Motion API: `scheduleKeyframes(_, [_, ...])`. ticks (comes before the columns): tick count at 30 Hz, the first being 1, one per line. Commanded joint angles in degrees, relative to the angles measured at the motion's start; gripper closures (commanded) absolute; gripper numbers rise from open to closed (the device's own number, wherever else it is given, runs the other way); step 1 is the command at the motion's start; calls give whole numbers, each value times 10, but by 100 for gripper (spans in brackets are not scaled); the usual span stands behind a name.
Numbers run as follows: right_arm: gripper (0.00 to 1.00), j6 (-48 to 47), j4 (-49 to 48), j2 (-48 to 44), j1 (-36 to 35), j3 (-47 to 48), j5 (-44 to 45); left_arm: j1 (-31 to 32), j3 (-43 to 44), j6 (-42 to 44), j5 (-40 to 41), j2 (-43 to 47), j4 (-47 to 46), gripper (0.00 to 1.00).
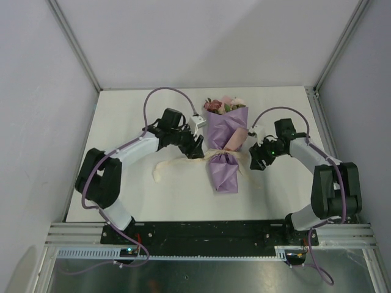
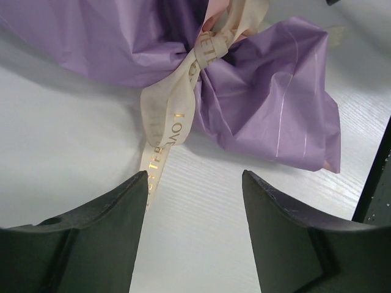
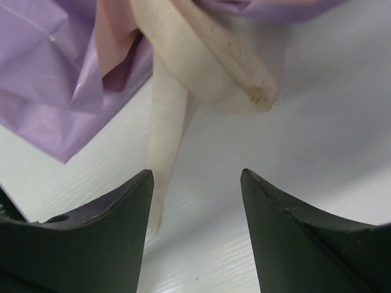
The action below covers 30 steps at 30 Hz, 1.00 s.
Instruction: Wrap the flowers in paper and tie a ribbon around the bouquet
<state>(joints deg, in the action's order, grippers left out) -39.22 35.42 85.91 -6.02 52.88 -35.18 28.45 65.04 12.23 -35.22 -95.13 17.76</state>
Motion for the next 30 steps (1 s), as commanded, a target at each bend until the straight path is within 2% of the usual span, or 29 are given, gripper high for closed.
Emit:
scheduleKeyframes(1, [34,-51,-115,34,-16,23,3,0,16,43,-17,-15,-8,32])
scheduleKeyframes(6, [31,-101,-170,71,-33,32,11,0,14,92,-12,-23,-8,32])
scheduleKeyframes(9, [31,-144,-157,89,-47,42,17,0,12,136,-4,-19,-8,32])
scheduleKeyframes(15, [40,-193,-150,118,-73,53,47,1,14,189,-4,-20,-7,32])
scheduleKeyframes(27, [92,-248,-91,134,-93,66,62,39,8,276,31,-47,-29,35])
scheduleKeyframes(30, [99,-253,-83,132,-94,66,69,51,19,279,42,-59,-41,37])
